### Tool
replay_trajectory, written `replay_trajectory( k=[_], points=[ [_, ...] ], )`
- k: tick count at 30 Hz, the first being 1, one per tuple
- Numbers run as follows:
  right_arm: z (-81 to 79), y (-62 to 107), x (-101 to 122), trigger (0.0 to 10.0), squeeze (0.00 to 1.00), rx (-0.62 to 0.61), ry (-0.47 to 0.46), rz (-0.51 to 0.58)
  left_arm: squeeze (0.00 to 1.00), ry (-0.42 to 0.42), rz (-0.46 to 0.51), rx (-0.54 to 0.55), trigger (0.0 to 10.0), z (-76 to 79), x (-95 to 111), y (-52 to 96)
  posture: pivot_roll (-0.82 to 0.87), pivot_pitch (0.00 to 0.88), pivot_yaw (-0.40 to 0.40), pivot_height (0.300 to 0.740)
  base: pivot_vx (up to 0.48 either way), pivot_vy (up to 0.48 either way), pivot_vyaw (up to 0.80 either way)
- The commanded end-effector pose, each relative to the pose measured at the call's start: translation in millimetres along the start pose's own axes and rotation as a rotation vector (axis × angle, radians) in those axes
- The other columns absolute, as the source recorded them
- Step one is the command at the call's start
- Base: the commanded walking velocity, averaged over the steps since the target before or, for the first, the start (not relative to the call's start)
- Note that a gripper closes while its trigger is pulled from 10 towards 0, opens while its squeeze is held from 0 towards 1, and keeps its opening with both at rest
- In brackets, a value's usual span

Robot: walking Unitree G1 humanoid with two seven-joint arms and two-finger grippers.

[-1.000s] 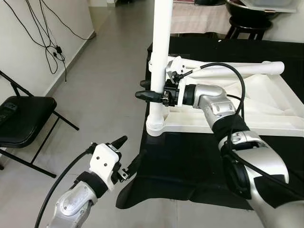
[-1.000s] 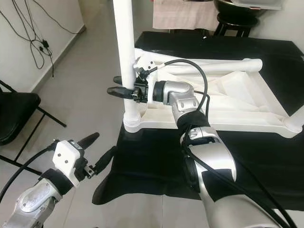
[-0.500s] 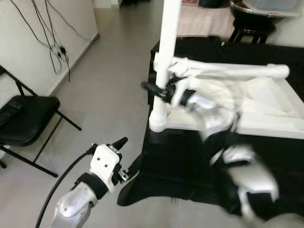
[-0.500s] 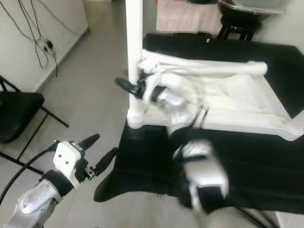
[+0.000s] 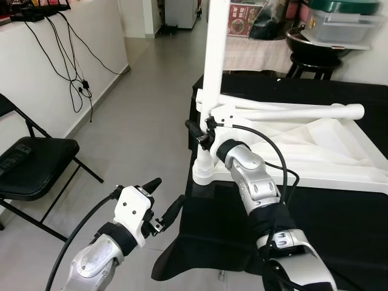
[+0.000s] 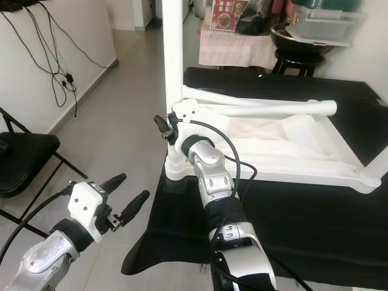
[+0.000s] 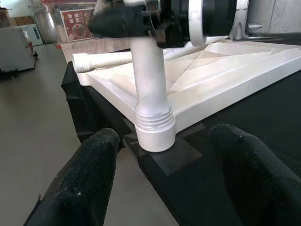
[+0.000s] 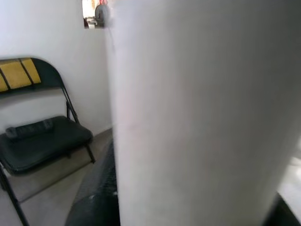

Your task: Building children table

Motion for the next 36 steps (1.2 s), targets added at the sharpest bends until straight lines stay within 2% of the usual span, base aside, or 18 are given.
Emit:
replay_trajectory(
  k=[1,3,4,5,6,7,9,12,13,17,21,22,24,25,31,36],
  points=[
    [-2.8,2.4,-19.1,10.0,1.0,0.072,-0.029,-0.097,0.0,0.001,-0.002,0.009,10.0,0.5,-1.4,1.4,0.01,0.108,-0.043,0.74,0.0,0.0,0.0],
    [-2.8,2.4,-19.1,10.0,1.0,0.072,-0.029,-0.097,0.0,0.001,-0.002,0.009,10.0,0.5,-1.4,1.4,0.01,0.108,-0.043,0.74,0.0,0.0,0.0],
    [-5.4,0.1,0.5,10.0,1.0,0.207,-0.016,-0.023,0.0,0.003,-0.001,0.005,10.0,0.8,-1.2,1.2,0.0,0.112,-0.045,0.74,0.0,0.0,0.0],
    [-5.4,0.1,0.5,10.0,1.0,0.207,-0.016,-0.023,0.0,0.003,-0.001,0.005,10.0,0.8,-1.2,1.2,0.0,0.112,-0.045,0.74,0.0,0.0,0.0],
    [-7.3,0.3,17.4,10.0,1.0,0.341,0.003,0.039,0.0,0.004,0.0,0.002,10.0,1.4,-0.6,1.1,0.01,0.116,-0.049,0.74,0.0,0.0,0.0],
    [-7.3,0.3,17.4,10.0,1.0,0.341,0.003,0.039,0.0,0.004,0.0,0.002,10.0,1.4,-0.6,1.1,0.01,0.116,-0.049,0.74,0.0,0.0,0.0],
    [-8.1,2.1,38.9,10.0,1.0,0.582,0.06,0.1,0.0,0.007,0.003,-0.002,10.0,2.6,0.4,1.0,0.01,0.125,-0.053,0.74,0.0,0.0,0.0],
    [-7.3,2.2,41.8,10.0,1.0,0.627,0.073,0.101,0.0,0.008,0.004,-0.002,10.0,3.0,0.7,1.0,0.01,0.125,-0.053,0.74,0.0,0.0,0.0],
    [-7.1,1.2,43.2,10.0,0.0,0.678,0.08,0.092,0.0,0.008,0.005,-0.002,10.0,3.7,1.2,1.1,0.02,0.133,-0.056,0.74,0.0,0.0,0.0],
    [-8.2,-1.4,48.0,10.0,0.0,0.758,0.053,0.094,0.0,0.008,0.006,-0.002,10.0,5.7,2.7,1.9,0.04,0.148,-0.059,0.74,0.0,0.0,0.0],
    [-8.2,-3.3,52.3,10.0,0.0,0.784,0.028,0.1,0.0,0.008,0.006,-0.003,10.0,7.3,3.8,2.7,0.05,0.16,-0.062,0.74,0.0,0.0,0.0],
    [-7.0,-5.8,58.1,2.5,0.0,0.802,-0.006,0.106,0.0,0.008,0.005,-0.006,10.0,9.4,5.0,4.0,0.06,0.176,-0.061,0.74,0.0,0.0,0.0],
    [-7.0,-5.8,58.1,2.5,0.0,0.802,-0.006,0.106,0.0,0.008,0.005,-0.006,10.0,9.4,5.0,4.0,0.06,0.176,-0.061,0.74,0.0,0.0,0.0],
    [-6.1,-7.1,62.5,0.0,0.0,0.823,-0.028,0.106,0.0,0.009,0.003,-0.009,10.0,11.3,6.1,5.4,0.06,0.183,-0.06,0.74,0.0,0.0,0.0],
    [-0.2,-5.4,67.7,0.0,0.0,0.886,-0.062,0.104,0.0,0.014,-0.002,-0.016,10.0,14.2,7.7,8.6,0.07,0.195,-0.054,0.74,0.0,0.0,0.0],
    [4.8,-4.6,66.5,0.0,0.0,0.872,-0.051,0.106,0.0,0.017,-0.007,-0.021,10.0,14.3,7.0,9.2,0.06,0.191,-0.047,0.74,0.0,0.0,0.0]
  ],
)
Point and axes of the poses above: a point about 5 cm out from each wrist's last joint towards the gripper, its own y axis pointing back from the gripper into the wrist, its own x axis along the axis of the wrist's last joint, z = x × y, the point moved 1 cm from there along -y, pointing out of the wrist towards the gripper, and after that the axes turned 1 degree about -y, right-handed, at the moved point
